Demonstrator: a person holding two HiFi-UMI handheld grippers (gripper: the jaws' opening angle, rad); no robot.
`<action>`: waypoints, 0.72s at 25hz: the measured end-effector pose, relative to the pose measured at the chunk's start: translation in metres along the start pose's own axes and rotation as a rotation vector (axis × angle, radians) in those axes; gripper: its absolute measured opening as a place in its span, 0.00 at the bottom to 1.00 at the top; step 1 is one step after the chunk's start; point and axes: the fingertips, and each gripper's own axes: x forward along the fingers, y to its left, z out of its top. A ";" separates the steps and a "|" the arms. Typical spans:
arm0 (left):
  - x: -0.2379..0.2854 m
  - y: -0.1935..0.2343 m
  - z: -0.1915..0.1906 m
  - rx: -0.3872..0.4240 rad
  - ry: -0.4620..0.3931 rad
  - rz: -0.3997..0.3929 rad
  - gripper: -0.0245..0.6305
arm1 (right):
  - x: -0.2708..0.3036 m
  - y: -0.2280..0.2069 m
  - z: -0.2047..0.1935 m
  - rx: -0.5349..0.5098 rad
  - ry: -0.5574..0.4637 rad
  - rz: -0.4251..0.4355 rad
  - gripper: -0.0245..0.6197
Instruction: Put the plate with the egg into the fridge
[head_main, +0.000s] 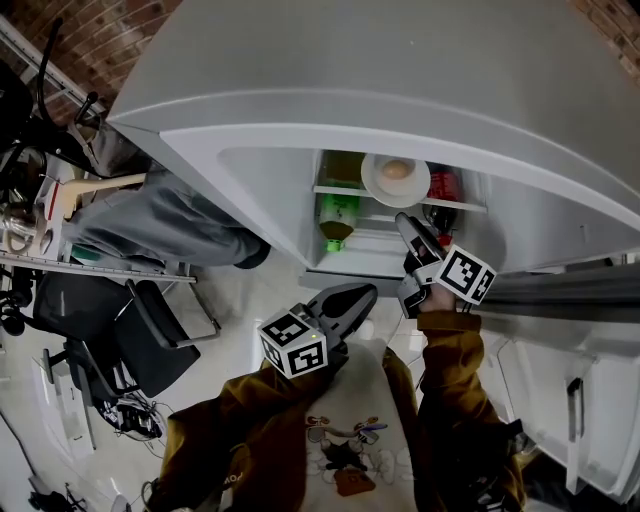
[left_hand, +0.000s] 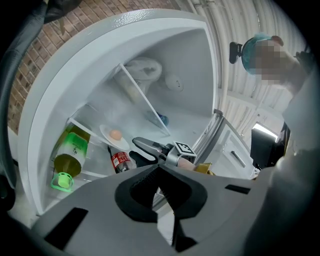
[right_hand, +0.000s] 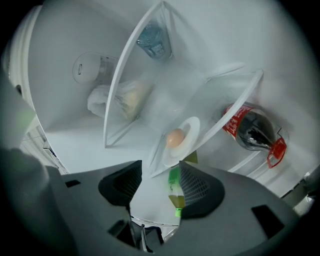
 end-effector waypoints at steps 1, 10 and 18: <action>0.000 0.000 0.000 0.000 0.002 -0.002 0.04 | -0.002 0.003 0.000 -0.005 -0.007 0.004 0.40; 0.004 -0.002 -0.002 0.001 0.017 -0.016 0.04 | -0.020 0.020 -0.012 -0.032 -0.050 0.039 0.35; 0.004 -0.002 -0.004 0.003 0.027 -0.024 0.04 | -0.037 0.022 -0.024 -0.034 -0.096 0.055 0.26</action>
